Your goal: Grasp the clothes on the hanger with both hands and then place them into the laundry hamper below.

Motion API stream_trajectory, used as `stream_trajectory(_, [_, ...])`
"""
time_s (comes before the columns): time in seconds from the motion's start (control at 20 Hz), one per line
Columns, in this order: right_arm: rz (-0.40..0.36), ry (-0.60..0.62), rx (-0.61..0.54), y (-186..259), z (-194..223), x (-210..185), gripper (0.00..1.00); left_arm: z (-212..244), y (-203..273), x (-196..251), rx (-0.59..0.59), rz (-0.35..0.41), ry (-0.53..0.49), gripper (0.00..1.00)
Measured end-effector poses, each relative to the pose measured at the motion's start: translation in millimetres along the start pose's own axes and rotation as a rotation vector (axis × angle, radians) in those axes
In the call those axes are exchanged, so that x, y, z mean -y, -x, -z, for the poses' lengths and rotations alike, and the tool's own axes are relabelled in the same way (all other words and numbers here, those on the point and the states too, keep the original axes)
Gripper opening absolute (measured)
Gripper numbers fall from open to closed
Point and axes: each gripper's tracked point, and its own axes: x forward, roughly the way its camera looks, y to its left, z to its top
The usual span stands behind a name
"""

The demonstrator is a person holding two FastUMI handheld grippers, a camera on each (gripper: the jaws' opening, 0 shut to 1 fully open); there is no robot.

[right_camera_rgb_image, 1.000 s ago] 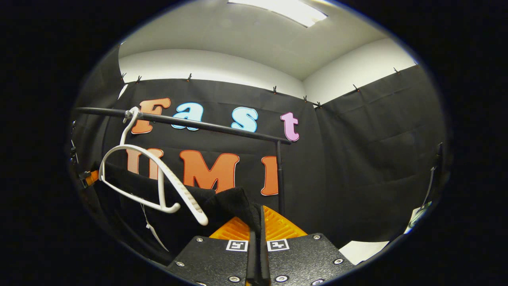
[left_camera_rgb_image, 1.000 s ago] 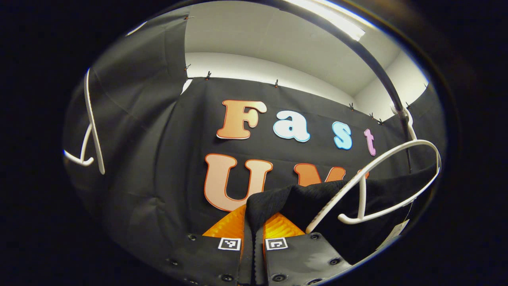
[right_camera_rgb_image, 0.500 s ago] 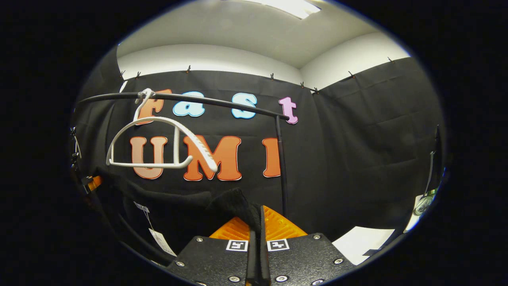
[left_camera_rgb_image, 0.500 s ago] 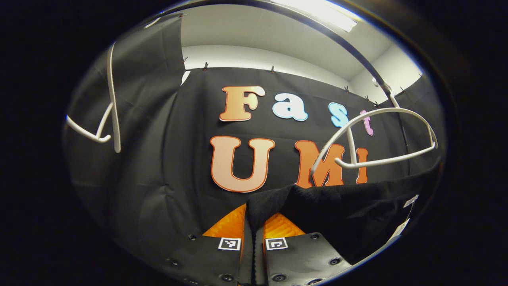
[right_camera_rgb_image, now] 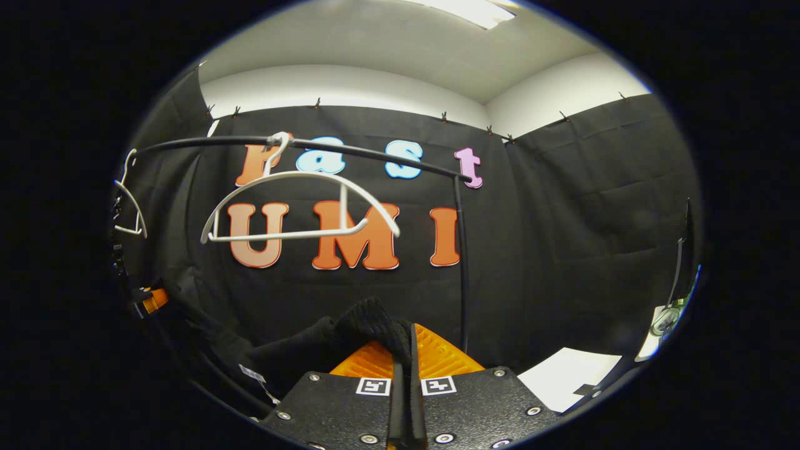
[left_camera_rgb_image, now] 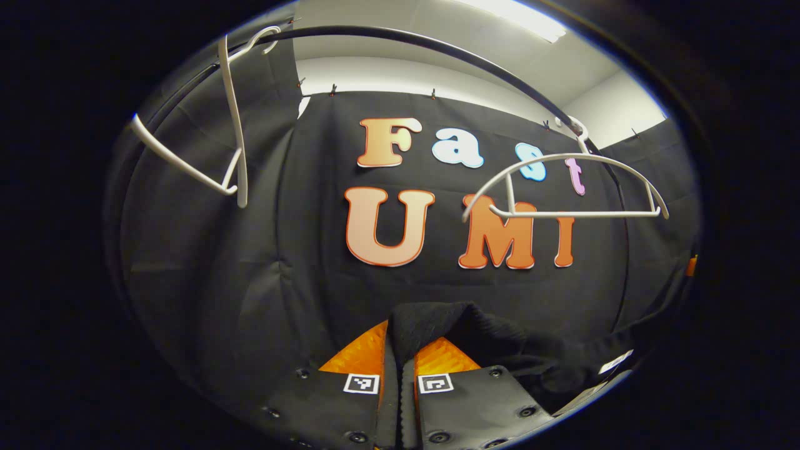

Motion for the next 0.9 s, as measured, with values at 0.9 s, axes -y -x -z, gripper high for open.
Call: stream_trajectory(0.9, [-0.315,-0.018,-0.559,47.4,274.2,-181.2,0.08,261.7,108.2,81.8,-0.679,0.241,-0.076,0.11])
